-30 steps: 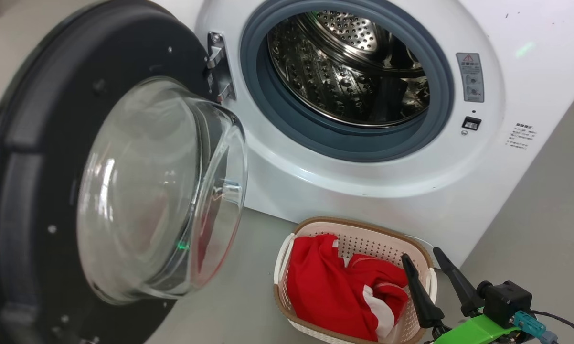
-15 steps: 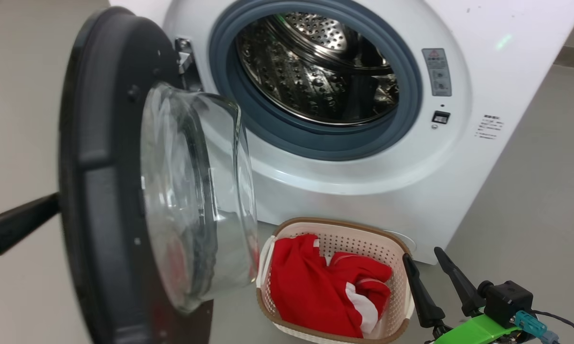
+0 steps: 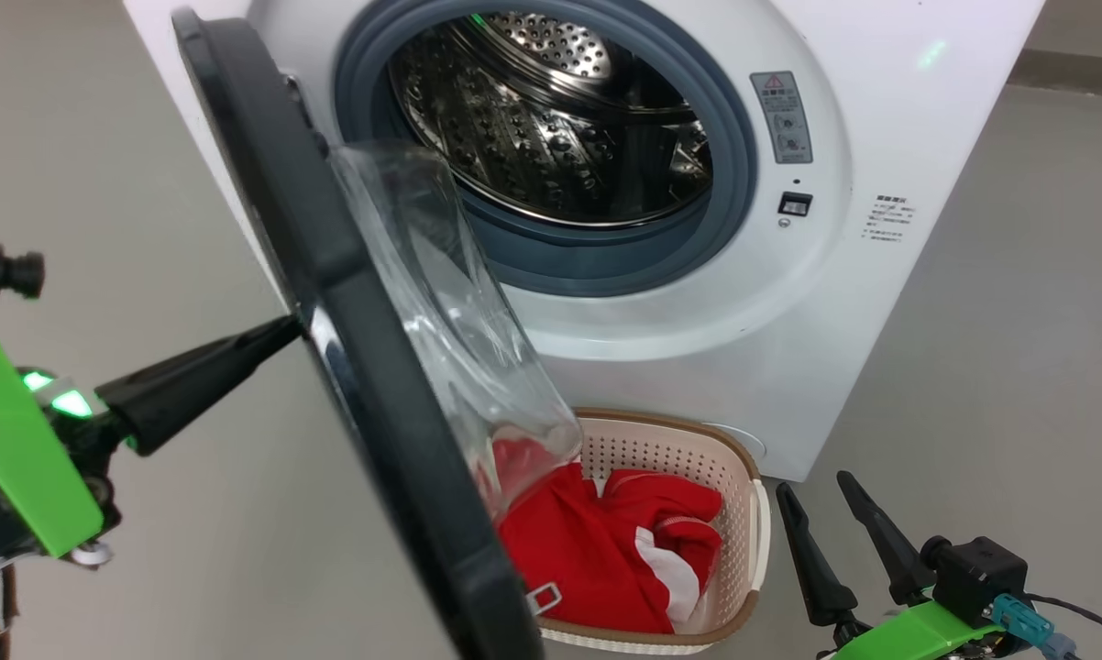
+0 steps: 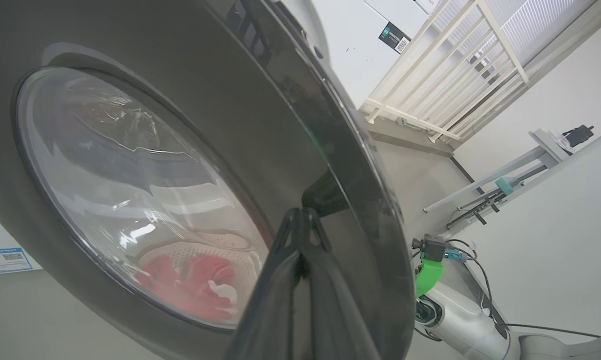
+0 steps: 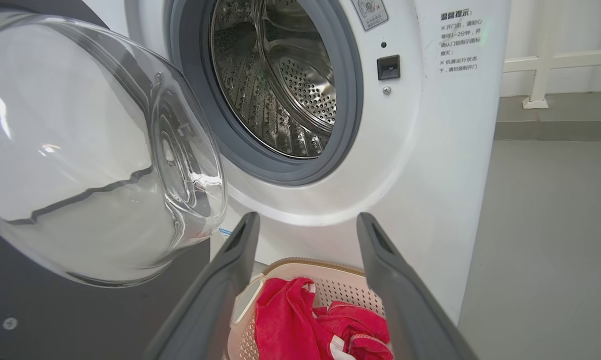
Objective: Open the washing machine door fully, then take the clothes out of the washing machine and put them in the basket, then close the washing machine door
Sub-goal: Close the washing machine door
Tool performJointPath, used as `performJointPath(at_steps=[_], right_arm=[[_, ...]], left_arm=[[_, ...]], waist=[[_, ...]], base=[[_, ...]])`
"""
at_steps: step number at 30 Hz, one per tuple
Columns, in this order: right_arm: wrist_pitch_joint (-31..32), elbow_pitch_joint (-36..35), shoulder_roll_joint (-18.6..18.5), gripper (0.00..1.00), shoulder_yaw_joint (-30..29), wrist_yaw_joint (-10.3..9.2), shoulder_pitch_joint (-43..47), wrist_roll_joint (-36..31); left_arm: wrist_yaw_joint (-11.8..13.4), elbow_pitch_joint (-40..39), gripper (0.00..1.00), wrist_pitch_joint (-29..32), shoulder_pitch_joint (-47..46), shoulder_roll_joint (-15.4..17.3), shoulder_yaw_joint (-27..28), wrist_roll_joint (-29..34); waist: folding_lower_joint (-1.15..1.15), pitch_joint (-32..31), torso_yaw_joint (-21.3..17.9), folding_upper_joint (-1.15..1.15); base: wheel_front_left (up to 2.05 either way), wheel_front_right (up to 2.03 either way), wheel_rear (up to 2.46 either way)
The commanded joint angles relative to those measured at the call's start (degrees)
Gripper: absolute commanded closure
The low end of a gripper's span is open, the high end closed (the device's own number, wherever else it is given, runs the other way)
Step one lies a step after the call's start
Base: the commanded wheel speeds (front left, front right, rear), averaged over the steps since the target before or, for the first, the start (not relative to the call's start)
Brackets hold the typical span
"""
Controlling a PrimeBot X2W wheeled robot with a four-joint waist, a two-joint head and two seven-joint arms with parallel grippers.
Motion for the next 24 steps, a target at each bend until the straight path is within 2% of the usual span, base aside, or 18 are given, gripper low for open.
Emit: performJointPath(at_steps=[1, 10, 16, 17, 18, 24], right_arm=[[-0.4, -1.4, 0.1, 0.0, 0.8, 0.36, -1.4, 0.6], [-0.4, -1.5, 0.1, 0.0, 0.4, 0.36, -1.0, 0.8], [-0.4, -1.4, 0.1, 0.0, 0.9, 0.36, -0.6, 1.1], [-0.4, -1.4, 0.1, 0.0, 1.0, 0.36, -0.5, 1.1], [-0.4, -1.3, 0.1, 0.0, 1.2, 0.36, -0.4, 1.1], [-0.4, -1.2, 0.1, 0.0, 1.6, 0.36, 0.4, 1.1]], left_arm=[[-0.4, -1.2, 1.0, -1.8, -2.9, 2.7, 1.4, 0.6], [-0.4, 1.9, 1.0, -9.0, -0.1, 5.4, -0.8, 1.5], [-0.4, 5.0, 0.99, -14.4, 3.9, 5.7, -0.4, 1.6], [-0.4, 5.7, 0.93, -15.8, 5.0, 5.6, -0.3, 2.0], [-0.4, 6.4, 0.82, -17.1, 6.1, 5.5, -0.4, 2.2], [-0.4, 10.5, 0.69, -24.6, 13.0, 4.6, -2.1, 3.6]], waist=[[0.0, 0.3, -0.4, 0.0], [0.0, -0.1, -0.1, 0.0], [0.0, -0.9, 0.5, 0.0], [0.0, -1.1, 0.6, 0.0], [0.0, -1.3, 0.7, 0.0], [0.0, -2.2, 1.3, 0.0]], base=[[0.0, 0.0, 0.0], [0.0, 0.0, 0.0], [0.0, 0.0, 0.0], [0.0, 0.0, 0.0], [0.0, 0.0, 0.0], [0.0, 0.0, 0.0]])
